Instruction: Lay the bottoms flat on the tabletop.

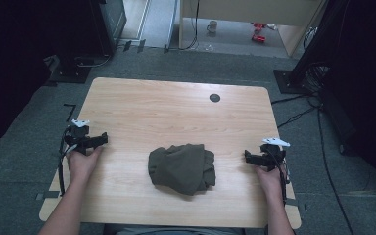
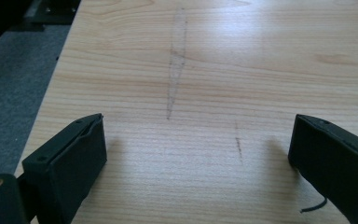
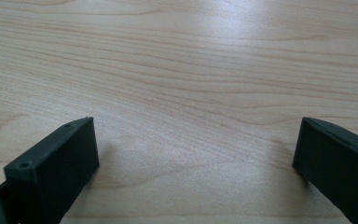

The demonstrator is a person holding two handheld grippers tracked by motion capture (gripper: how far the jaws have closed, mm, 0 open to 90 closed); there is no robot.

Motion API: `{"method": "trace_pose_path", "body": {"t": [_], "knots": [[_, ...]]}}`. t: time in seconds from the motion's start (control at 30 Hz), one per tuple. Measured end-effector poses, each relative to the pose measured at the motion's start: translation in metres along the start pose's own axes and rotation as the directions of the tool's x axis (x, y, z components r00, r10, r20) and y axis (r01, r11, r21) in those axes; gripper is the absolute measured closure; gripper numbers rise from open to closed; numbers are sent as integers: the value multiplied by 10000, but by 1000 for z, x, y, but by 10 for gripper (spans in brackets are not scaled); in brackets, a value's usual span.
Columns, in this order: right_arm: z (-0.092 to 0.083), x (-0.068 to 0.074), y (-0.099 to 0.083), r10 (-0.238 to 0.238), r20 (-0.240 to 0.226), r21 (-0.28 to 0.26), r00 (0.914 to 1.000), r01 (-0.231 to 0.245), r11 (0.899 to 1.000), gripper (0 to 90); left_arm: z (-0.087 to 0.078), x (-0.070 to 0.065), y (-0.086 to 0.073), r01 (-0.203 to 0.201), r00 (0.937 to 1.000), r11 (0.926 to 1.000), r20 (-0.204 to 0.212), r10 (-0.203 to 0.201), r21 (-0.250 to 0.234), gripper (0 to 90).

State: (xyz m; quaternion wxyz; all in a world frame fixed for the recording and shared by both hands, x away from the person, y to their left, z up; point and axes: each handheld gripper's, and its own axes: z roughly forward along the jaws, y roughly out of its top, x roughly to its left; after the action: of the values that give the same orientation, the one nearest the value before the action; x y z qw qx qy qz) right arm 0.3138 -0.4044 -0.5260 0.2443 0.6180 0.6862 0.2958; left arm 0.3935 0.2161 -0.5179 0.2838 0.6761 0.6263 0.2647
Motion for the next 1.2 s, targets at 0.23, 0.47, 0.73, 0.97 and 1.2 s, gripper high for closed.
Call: {"method": "trace_pose_path", "body": {"t": [0.23,0.47,0.73,0.97,1.2], "knots": [[-3,1,-2,-3,-25,-221,10000,2,9998,111,-1,-2,1,-288,9991,9994,301,294,-203,180],[-11,5,-3,-304,-388,-415,9988,287,9987,393,-6,-15,4,-938,9920,9951,820,962,-328,548],[-28,20,2,-373,-1335,-920,9903,251,9954,456,-17,-21,11,-730,9744,9953,2083,847,-633,554],[-31,35,5,-717,-2050,-858,9761,551,9948,499,-32,-32,12,-1202,9502,9897,2796,1374,-780,532],[-37,48,6,-1049,-2570,-991,9607,818,9917,513,-44,-44,8,-1300,9165,9853,3656,1621,-1111,498]]}}
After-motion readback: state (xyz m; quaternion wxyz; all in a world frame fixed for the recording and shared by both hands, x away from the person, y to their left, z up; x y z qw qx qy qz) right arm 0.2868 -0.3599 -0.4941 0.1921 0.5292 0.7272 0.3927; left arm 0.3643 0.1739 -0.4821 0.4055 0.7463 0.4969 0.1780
